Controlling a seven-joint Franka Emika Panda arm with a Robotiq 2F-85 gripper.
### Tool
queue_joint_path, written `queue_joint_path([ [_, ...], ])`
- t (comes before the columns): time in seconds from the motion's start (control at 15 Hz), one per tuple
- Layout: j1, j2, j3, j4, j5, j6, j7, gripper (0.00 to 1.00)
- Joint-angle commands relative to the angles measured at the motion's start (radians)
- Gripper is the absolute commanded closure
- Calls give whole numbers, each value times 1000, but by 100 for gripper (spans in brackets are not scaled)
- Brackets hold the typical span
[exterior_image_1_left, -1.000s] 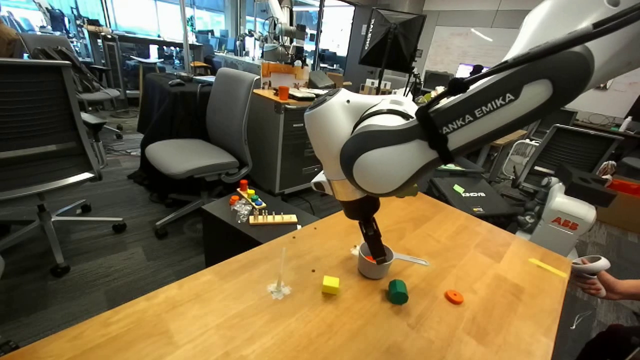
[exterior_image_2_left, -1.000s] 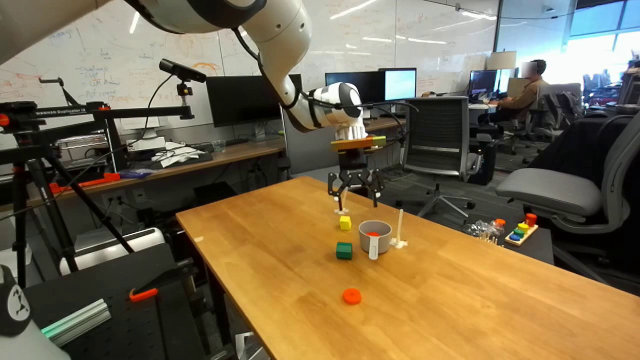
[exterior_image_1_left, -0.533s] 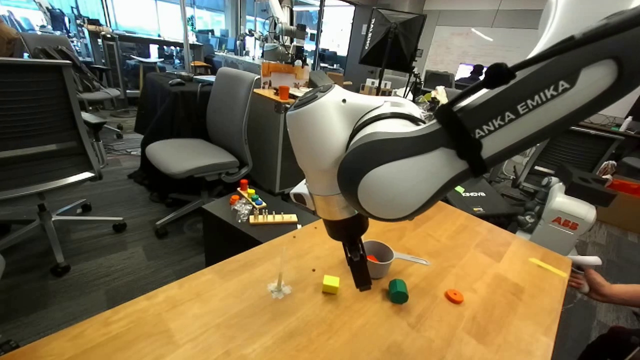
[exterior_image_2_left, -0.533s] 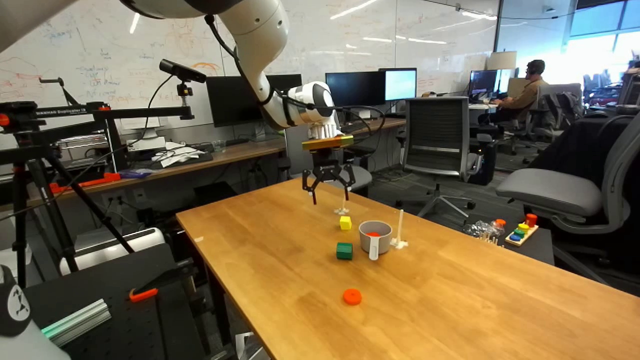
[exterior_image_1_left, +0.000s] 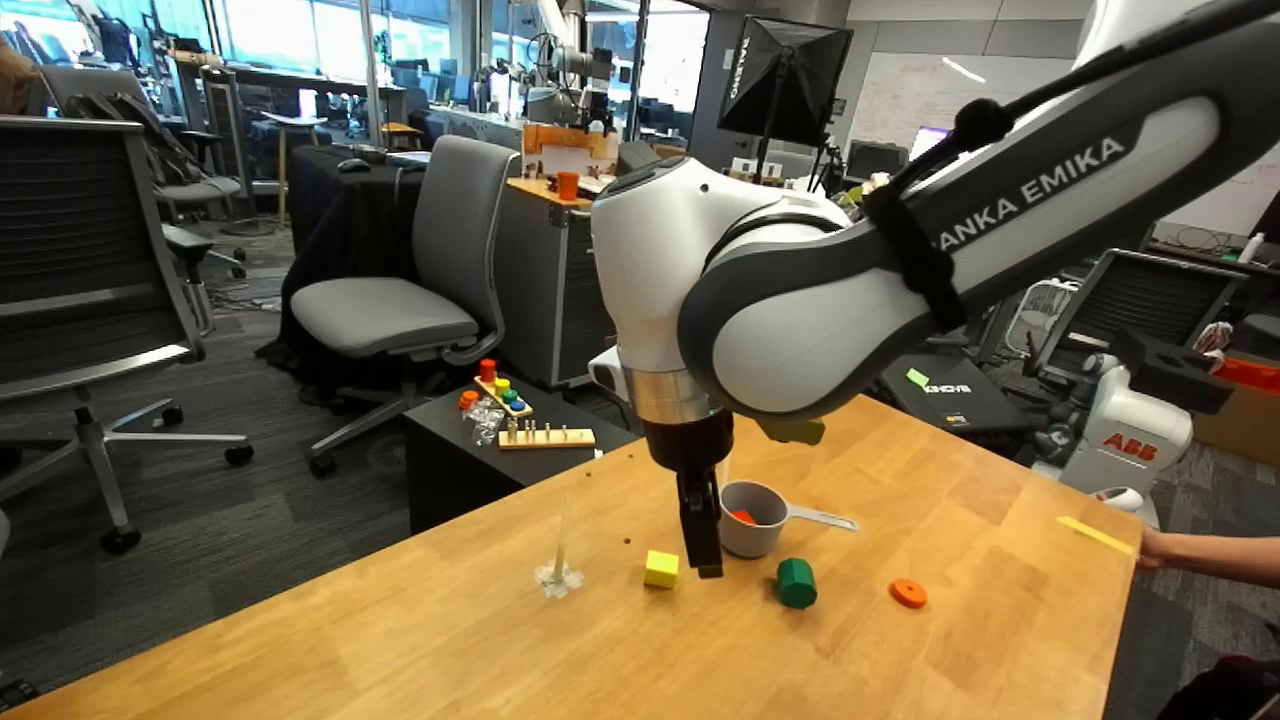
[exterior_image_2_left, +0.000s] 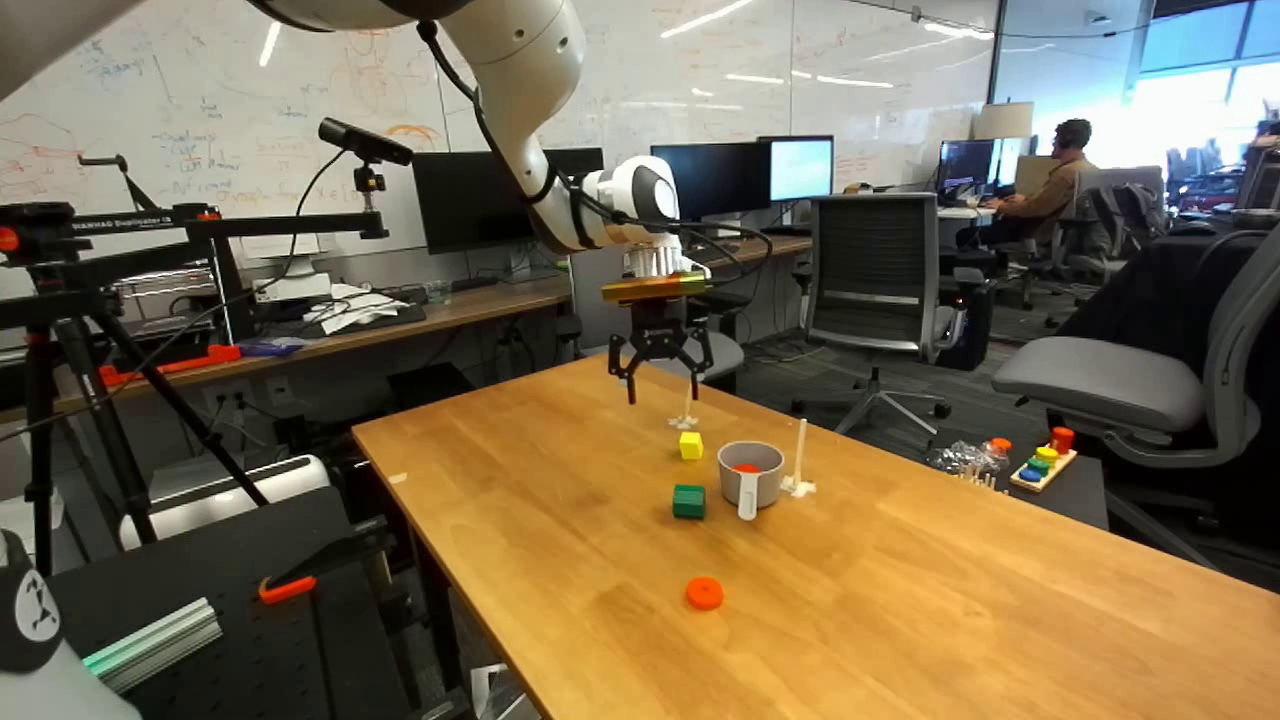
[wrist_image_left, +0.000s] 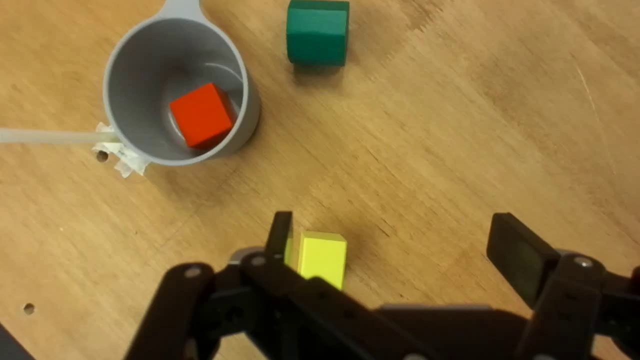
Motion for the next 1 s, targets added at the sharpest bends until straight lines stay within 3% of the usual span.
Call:
queue_joint_path([
  [0.0,-23,2,16,36,-11,-28,-183,0],
  [0.13,-24,10,13,66,-20,-88,-283,0],
  [0.2,-15,4,3,25,-6,-27,-196,0],
  [0.47,-22,5,6,43,-12,-59,-256,0],
  [0.53,-28,-33,11,-30,-28,-33,-281,0],
  [0.93,6,36,-29,-35,30,129,91,0],
])
